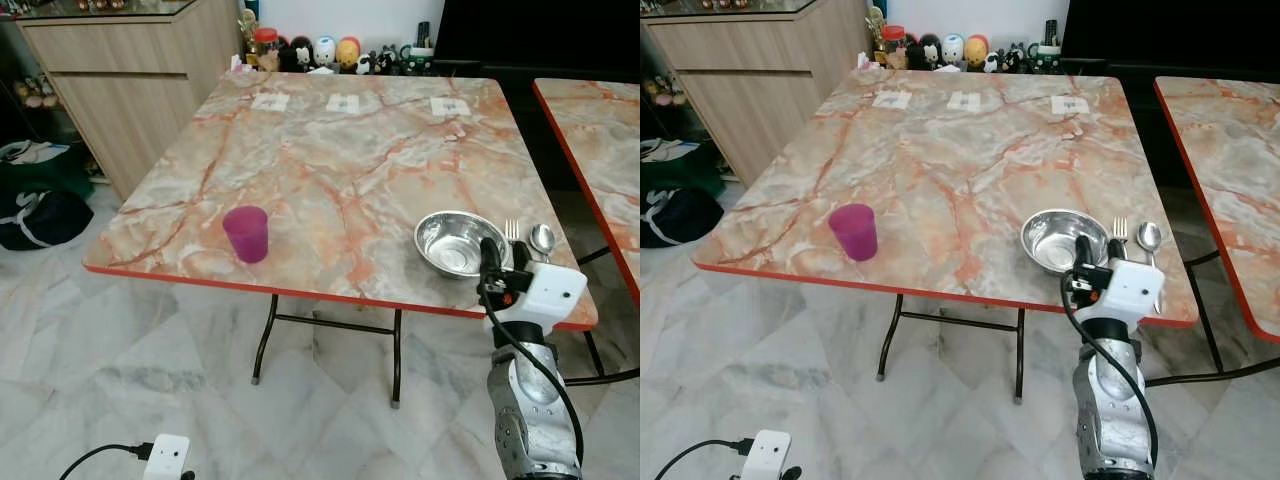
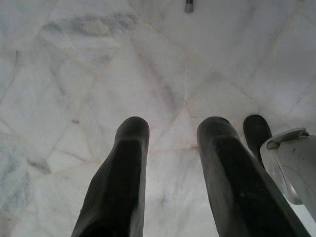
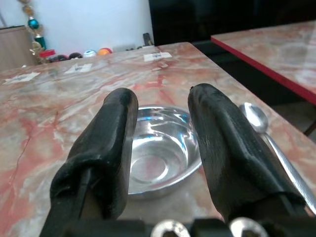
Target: Setting the table
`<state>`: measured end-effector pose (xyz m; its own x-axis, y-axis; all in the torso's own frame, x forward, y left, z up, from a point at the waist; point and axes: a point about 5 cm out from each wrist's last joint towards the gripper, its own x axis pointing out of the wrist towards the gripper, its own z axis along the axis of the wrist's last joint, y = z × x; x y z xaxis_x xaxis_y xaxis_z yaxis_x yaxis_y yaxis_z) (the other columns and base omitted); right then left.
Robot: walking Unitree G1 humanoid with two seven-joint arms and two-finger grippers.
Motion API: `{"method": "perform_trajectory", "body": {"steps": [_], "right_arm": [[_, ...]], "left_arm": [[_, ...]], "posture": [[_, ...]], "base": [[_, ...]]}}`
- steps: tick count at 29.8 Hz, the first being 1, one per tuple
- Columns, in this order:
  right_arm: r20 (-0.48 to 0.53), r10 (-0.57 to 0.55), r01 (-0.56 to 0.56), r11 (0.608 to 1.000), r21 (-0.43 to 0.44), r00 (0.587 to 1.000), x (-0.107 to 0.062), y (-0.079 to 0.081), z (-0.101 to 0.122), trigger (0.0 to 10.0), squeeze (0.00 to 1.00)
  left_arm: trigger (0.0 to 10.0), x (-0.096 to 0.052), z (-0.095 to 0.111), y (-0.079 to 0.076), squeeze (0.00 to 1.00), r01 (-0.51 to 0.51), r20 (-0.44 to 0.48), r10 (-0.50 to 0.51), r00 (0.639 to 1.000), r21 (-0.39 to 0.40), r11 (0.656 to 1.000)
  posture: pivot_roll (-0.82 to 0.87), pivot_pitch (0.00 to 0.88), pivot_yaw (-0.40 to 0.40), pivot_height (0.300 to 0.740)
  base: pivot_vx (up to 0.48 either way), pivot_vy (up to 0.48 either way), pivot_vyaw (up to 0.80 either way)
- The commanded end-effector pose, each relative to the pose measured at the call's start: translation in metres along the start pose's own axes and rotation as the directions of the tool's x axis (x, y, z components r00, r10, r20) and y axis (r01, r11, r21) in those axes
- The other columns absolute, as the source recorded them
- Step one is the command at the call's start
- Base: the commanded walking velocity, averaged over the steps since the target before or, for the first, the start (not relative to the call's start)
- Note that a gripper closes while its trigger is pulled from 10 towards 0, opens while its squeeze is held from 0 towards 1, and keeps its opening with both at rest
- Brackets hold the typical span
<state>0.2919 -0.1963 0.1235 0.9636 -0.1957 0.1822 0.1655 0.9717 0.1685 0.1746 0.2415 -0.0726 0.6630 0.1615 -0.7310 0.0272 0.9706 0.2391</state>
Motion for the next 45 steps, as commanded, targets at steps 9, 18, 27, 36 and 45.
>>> {"method": "perform_trajectory", "body": {"steps": [9, 18, 27, 36, 45], "right_arm": [[-0.003, -0.012, 0.012, 1.0, 0.028, 1.0, 0.004, -0.001, 0.001, 10.0, 0.0], [-0.003, -0.018, 0.018, 0.999, 0.037, 1.0, 0.005, 0.002, 0.0, 10.0, 0.0], [0.003, -0.006, 0.006, 0.999, 0.039, 1.0, 0.005, 0.003, 0.001, 10.0, 0.0], [-0.015, -0.114, 0.115, 0.989, 0.095, 0.993, 0.0, -0.012, 0.003, 10.0, 1.0], [-0.058, -0.212, 0.219, 0.959, 0.18, 0.976, -0.005, -0.03, 0.015, 10.0, 0.0]], "left_arm": [[10.0, -0.002, -0.005, 0.0, 0.0, 0.002, -0.015, -0.002, 1.0, -0.001, 1.0], [10.0, -0.001, -0.006, 0.0, 0.0, 0.009, -0.021, -0.009, 1.0, 0.002, 1.0], [10.0, -0.002, -0.006, -0.001, 0.0, 0.005, -0.017, -0.005, 1.0, 0.005, 1.0], [10.0, -0.002, -0.008, 0.0, 0.0, 0.003, -0.026, -0.003, 1.0, 0.008, 1.0], [10.0, -0.003, -0.009, 0.0, 0.0, 0.003, -0.026, -0.003, 1.0, 0.011, 1.0]], "posture": [[-0.05, 0.078, 0.03, 0.74], [-0.05, 0.077, 0.032, 0.74], [-0.05, 0.078, 0.031, 0.74], [-0.05, 0.083, 0.028, 0.74], [-0.05, 0.089, 0.029, 0.74]], "base": [[0.209, 0.0, -0.48], [0.193, 0.0, 0.0], [0.0, 0.0, 0.0], [0.0, 0.0, 0.0], [0.0, 0.0, 0.0]]}}
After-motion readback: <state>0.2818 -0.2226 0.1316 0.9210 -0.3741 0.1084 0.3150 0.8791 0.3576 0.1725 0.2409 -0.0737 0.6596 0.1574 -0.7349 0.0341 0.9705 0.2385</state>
